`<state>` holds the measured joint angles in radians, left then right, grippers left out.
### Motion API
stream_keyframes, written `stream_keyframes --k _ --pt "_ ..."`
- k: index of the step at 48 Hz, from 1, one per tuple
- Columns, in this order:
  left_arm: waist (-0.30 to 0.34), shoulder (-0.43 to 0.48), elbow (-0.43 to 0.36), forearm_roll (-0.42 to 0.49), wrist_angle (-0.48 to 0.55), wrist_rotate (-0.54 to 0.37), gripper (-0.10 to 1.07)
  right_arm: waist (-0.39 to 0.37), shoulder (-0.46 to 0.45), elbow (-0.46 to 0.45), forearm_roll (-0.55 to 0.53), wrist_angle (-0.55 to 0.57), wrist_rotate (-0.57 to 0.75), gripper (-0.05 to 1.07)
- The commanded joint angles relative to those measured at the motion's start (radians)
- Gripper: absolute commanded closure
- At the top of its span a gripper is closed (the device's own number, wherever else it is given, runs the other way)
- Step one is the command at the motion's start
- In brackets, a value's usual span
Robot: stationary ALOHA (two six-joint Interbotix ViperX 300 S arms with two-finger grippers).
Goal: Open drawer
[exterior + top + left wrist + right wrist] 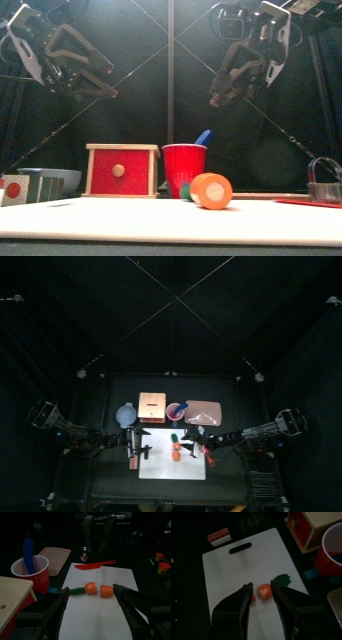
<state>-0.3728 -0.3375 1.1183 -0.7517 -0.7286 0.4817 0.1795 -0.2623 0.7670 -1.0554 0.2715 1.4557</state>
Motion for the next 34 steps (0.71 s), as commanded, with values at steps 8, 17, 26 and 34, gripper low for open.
stream_keyframes --k 8,17,26,34 --pt "0.025 -0.005 -0.009 0.002 -0.005 0.002 -0.02 -0.017 0.018 -0.071 -0.017 -0.005 -0.011 0.3" --pt "0.106 -0.005 -0.017 -0.052 -0.041 -0.003 -0.02 -0.058 0.087 -0.141 -0.095 -0.005 -0.011 0.32" --pt "0.193 -0.002 -0.015 -0.209 -0.04 -0.066 -0.02 -0.135 0.158 -0.232 -0.17 -0.02 -0.014 0.5" --pt "0.206 -0.003 -0.003 -0.256 -0.046 -0.161 0.06 -0.219 0.222 -0.314 -0.262 -0.032 -0.012 0.69"
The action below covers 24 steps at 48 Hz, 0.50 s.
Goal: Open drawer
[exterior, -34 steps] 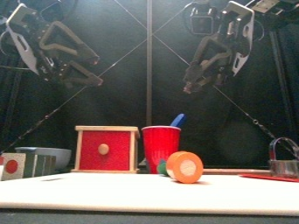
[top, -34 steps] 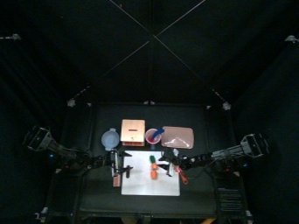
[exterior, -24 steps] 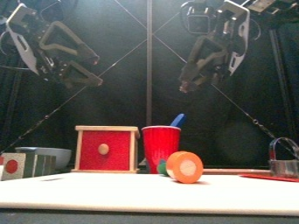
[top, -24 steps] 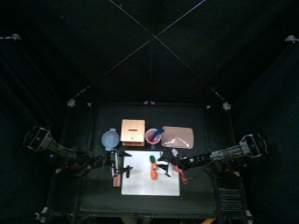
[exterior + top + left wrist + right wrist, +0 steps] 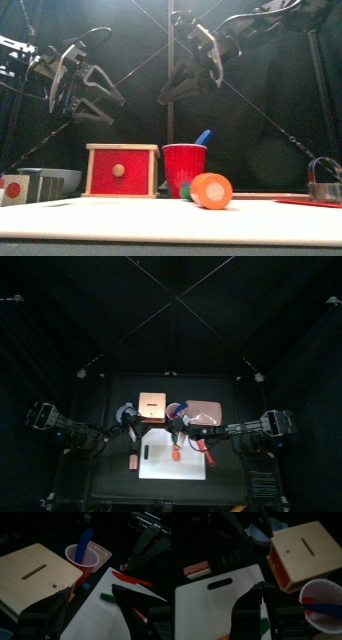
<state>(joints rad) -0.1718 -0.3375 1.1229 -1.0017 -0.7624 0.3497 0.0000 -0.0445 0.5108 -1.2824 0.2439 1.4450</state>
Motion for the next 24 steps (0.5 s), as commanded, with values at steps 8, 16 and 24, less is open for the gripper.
stream_keyframes --k 8,16,24 --pt "0.005 -0.002 -0.003 0.028 -0.008 -0.13 0.31 -0.126 0.086 -0.15 -0.095 -0.006 -0.003 0.83" --pt "0.014 0.006 0.017 0.061 -0.008 -0.264 0.56 -0.186 0.193 -0.252 -0.161 -0.006 -0.003 0.9" --pt "0.04 0.008 0.057 0.072 -0.008 -0.442 0.6 -0.229 0.307 -0.341 -0.192 -0.008 -0.003 0.91"
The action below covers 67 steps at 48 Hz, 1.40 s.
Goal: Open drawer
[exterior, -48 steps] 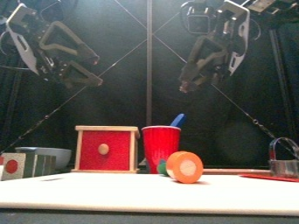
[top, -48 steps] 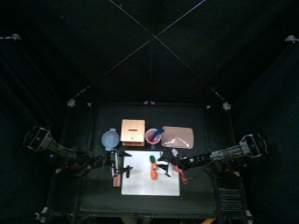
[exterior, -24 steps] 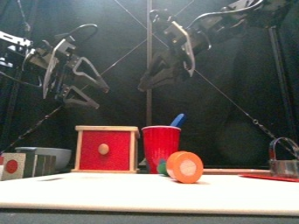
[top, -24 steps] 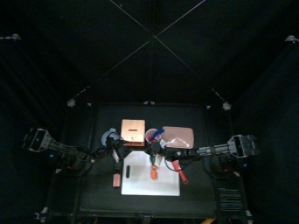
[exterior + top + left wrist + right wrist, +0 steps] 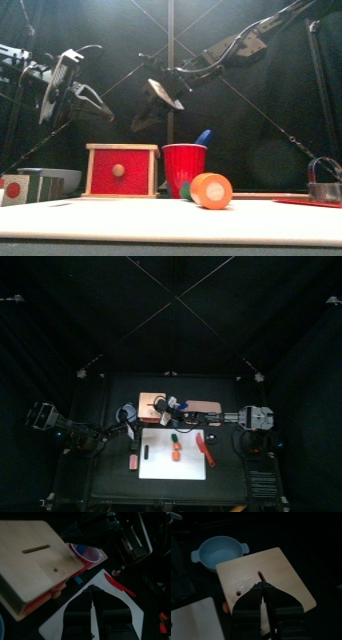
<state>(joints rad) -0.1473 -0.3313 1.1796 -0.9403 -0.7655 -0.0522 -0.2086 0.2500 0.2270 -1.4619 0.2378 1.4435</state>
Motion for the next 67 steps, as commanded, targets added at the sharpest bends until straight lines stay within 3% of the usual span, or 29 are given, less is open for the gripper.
stream_keyframes --k 1,11,20,31,38,49,60,67 --pt "0.02 0.002 0.006 0.017 -0.005 -0.06 0.6 -0.023 0.023 -0.064 -0.014 -0.002 -0.002 0.91" --pt "0.057 0.017 0.034 0.123 -0.008 -0.207 0.6 -0.035 0.109 -0.14 -0.038 -0.009 -0.002 0.91" --pt "0.089 0.086 0.02 0.25 -0.009 -0.314 0.6 -0.037 0.137 -0.15 -0.035 -0.071 0.0 0.92" --pt "0.103 0.199 -0.012 0.287 -0.009 -0.393 0.59 -0.037 0.16 -0.123 -0.012 -0.086 0.0 0.92" --pt "0.11 0.235 -0.031 0.285 -0.008 -0.397 0.56 -0.037 0.164 -0.098 0.005 -0.086 0.0 0.92" --pt "0.133 0.249 -0.049 0.276 0.011 -0.402 0.35 -0.032 0.158 -0.084 0.017 -0.086 0.0 0.92" --pt "0.14 0.259 -0.077 0.161 0.025 -0.405 0.11 -0.029 0.158 -0.089 0.021 -0.086 0.0 0.92" --pt "0.141 0.278 -0.094 0.095 0.057 -0.402 0.08 -0.029 0.158 -0.091 0.025 -0.086 0.0 0.92"
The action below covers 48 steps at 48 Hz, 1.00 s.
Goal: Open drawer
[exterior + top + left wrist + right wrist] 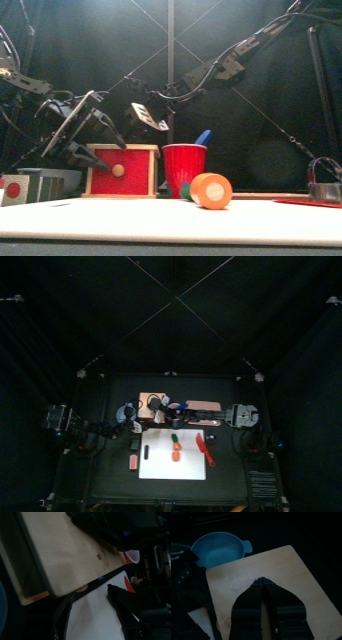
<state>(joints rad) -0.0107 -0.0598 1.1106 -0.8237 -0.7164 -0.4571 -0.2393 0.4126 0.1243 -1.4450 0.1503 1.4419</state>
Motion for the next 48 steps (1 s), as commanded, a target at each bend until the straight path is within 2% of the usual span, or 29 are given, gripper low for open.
stream_keyframes --k 1,8,29,48 --pt "0.006 0.011 -0.029 -0.028 0.012 0.003 0.08 0.003 -0.005 0.012 0.009 0.002 0.002 0.92" --pt "0.009 0.044 -0.052 -0.032 0.017 0.006 0.08 0.005 -0.005 0.011 0.02 0.002 0.002 0.92" --pt "0.028 0.149 -0.11 -0.094 -0.054 0.008 0.12 0.02 -0.005 0.015 0.032 0.002 0.002 0.92" --pt "0.017 0.143 -0.107 -0.094 -0.046 0.006 0.45 0.023 -0.003 0.015 0.049 0.002 0.002 0.92"
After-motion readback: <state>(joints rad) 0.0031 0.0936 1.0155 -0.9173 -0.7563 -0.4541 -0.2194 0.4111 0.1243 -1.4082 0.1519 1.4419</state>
